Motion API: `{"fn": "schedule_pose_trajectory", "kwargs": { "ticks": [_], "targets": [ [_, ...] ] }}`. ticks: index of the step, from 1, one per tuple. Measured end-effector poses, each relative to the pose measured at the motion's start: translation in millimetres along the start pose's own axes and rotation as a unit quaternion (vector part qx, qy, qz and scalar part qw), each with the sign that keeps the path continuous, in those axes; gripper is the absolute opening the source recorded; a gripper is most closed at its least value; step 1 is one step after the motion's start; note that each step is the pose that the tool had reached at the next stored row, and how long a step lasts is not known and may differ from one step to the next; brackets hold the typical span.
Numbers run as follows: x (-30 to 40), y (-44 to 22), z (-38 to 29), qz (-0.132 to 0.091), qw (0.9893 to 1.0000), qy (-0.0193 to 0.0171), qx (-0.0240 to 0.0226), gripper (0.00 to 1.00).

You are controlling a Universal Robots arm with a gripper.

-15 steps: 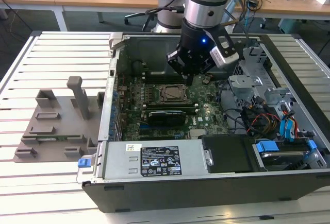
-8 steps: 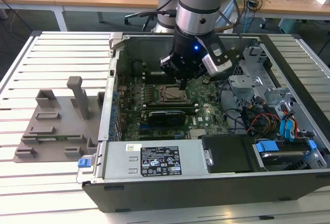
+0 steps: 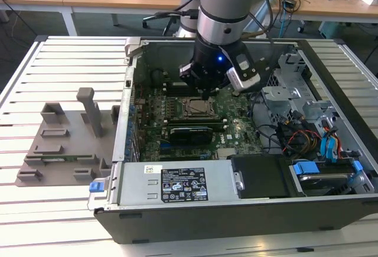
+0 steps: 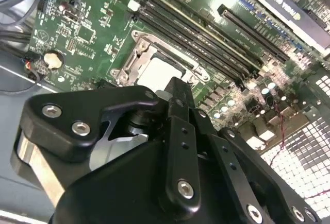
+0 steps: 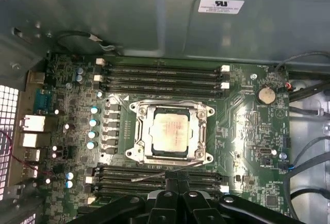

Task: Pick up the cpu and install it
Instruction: 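Install the second cpu locking lever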

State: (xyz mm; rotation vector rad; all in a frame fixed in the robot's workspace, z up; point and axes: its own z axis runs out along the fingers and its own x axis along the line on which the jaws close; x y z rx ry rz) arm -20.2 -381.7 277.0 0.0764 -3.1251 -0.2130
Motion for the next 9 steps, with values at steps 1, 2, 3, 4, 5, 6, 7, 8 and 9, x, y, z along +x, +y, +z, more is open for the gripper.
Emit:
{"fn": "schedule_pose_trajectory", "kwargs": {
  "ticks": [1, 2, 3, 4, 5, 6, 7, 8, 9],
  "targets": [
    [0.4, -1.1, 1.1, 0.0, 1.0, 0.0, -0.0001, 0.11],
    [0.8, -1.6, 2.9, 0.0, 1.0, 0.0, 0.0, 0.11],
    [1.1, -1.8, 4.9, 0.0, 1.0, 0.0, 0.0, 0.11],
    [1.5, -2.2, 7.5, 0.0, 1.0, 0.0, 0.0, 0.11],
    [1.8, -2.4, 9.4, 0.0, 1.0, 0.0001, 0.0001, 0.11],
    [2.1, -2.7, 11.4, 0.0, 1.0, 0.0, 0.0, 0.11],
    [2.5, -3.0, 13.4, 0.0, 1.0, 0.0, 0.0, 0.11],
    [3.4, -3.8, 17.5, 0.0, 1.0, 0.0, 0.0, 0.11],
    [4.0, -5.2, 19.0, 0.0, 1.0, 0.0001, 0.0001, 0.11]
  ]
}}
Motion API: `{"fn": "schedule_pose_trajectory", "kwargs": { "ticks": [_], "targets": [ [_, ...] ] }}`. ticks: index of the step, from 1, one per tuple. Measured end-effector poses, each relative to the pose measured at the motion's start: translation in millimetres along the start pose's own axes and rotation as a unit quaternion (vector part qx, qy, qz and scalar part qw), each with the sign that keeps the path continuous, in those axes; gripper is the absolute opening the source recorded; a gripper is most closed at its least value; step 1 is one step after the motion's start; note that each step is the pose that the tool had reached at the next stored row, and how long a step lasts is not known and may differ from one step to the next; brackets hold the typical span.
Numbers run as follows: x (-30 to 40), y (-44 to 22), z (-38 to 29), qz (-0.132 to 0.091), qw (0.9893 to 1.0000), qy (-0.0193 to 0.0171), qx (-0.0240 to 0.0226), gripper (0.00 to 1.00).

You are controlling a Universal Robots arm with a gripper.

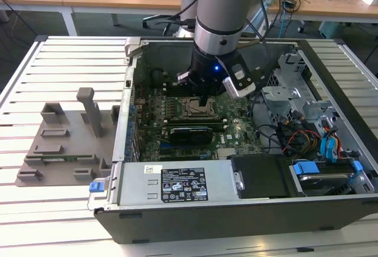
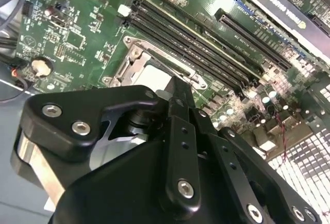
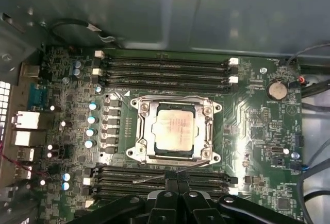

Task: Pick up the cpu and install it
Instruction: 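Install the second cpu locking lever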

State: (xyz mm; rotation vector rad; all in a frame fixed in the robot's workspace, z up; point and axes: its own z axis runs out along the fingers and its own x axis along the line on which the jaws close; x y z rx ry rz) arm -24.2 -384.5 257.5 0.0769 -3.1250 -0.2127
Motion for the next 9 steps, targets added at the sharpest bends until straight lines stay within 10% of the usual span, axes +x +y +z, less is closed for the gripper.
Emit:
{"fn": "schedule_pose_trajectory", "kwargs": {
  "ticks": [9],
  "targets": [
    [11.6, -4.5, 19.6, 0.0, 1.0, 0.0, 0.0, 0.11]
  ]
}}
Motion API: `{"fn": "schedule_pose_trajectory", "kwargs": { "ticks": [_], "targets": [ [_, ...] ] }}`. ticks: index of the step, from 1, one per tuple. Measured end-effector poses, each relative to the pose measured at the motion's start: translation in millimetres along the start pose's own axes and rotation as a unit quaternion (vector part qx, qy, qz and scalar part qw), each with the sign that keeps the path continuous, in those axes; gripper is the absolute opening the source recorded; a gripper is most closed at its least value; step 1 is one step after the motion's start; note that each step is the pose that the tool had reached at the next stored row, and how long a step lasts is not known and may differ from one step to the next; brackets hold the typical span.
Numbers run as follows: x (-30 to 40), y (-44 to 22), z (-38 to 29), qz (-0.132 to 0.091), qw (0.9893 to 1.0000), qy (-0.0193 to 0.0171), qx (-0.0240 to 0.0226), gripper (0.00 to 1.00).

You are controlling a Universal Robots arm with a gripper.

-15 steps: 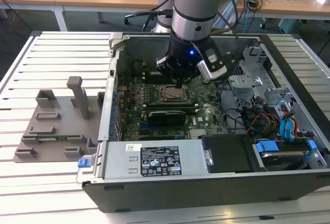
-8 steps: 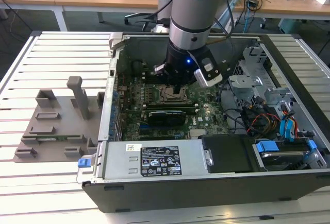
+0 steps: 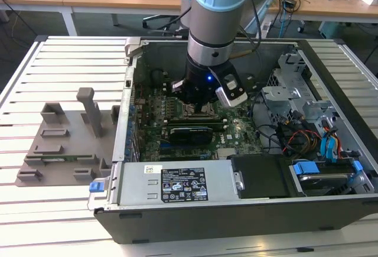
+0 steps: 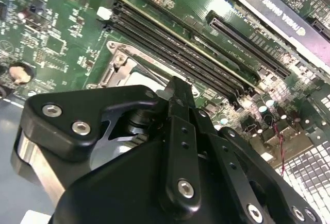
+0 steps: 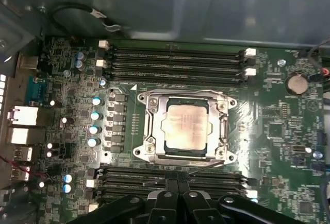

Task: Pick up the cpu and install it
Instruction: 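Install the second cpu locking lever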

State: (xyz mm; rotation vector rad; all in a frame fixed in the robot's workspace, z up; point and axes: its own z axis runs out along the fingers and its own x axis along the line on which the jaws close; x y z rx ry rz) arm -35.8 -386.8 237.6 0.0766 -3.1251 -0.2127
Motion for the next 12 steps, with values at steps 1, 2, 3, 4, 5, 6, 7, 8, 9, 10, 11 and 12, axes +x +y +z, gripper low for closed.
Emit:
{"fn": "schedule_pose_trajectory", "kwargs": {
  "ticks": [1, 2, 3, 4, 5, 6, 7, 8, 9, 10, 11, 12],
  "targets": [
    [1.0, -0.2, 1.8, 0.0, 1.0, 0.0, 0.0, 0.11],
    [2.4, -0.5, 4.5, 0.0, 1.0, 0.0, 0.0, 0.11],
    [3.2, -0.8, 7.1, 0.0, 1.0, 0.0, 0.0, 0.11],
    [3.6, -1.0, 8.6, 0.0, 1.0, 0.0, 0.0, 0.11],
    [4.0, -1.3, 9.9, 0.0, 1.0, 0.0, 0.0, 0.11],
    [4.3, -1.7, 11.6, 0.0, 1.0, 0.0, 0.0, 0.11],
    [4.6, -1.9, 12.7, 0.0, 1.0, 0.0, 0.0, 0.11],
    [5.0, -2.3, 14.7, 0.0, 1.0, 0.0, 0.0, 0.11],
    [5.3, -2.4, 16.0, 0.0, 1.0, 0.0, 0.0, 0.11],
    [5.5, -2.5, 16.7, 0.0, 1.0, 0.0, 0.0, 0.11],
    [5.6, -2.6, 17.5, 0.0, 1.0, 0.0, 0.0, 0.11],
    [6.0, -2.8, 19.0, 0.0, 1.0, 0.0, 0.0, 0.11]
  ]
}}
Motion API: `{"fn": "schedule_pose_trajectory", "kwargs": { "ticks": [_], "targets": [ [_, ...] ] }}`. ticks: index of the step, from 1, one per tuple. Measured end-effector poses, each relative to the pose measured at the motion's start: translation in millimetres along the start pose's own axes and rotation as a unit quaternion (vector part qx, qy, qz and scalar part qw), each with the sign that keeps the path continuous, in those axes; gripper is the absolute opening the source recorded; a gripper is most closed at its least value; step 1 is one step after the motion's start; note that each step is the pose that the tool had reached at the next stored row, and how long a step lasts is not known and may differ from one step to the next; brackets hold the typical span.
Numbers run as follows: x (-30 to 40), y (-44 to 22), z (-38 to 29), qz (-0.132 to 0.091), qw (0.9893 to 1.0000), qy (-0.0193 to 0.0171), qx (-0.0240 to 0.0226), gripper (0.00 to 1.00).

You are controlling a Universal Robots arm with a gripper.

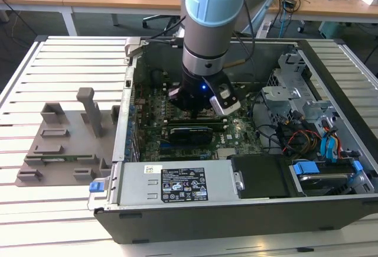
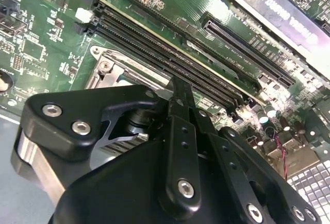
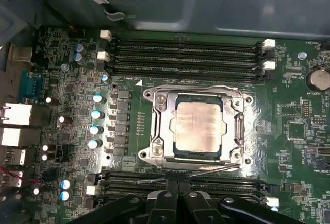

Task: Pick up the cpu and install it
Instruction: 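Install the second cpu locking lever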

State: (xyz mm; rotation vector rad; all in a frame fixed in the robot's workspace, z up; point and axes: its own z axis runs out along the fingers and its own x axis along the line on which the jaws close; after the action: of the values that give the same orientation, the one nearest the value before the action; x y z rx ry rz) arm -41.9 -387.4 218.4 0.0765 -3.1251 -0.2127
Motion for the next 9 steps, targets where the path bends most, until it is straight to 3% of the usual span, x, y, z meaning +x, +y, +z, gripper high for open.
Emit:
{"fn": "schedule_pose_trajectory", "kwargs": {
  "ticks": [9],
  "targets": [
    [7.0, -1.5, 13.4, 0.0, 1.0, -0.0001, -0.0007, 0.11]
  ]
}}
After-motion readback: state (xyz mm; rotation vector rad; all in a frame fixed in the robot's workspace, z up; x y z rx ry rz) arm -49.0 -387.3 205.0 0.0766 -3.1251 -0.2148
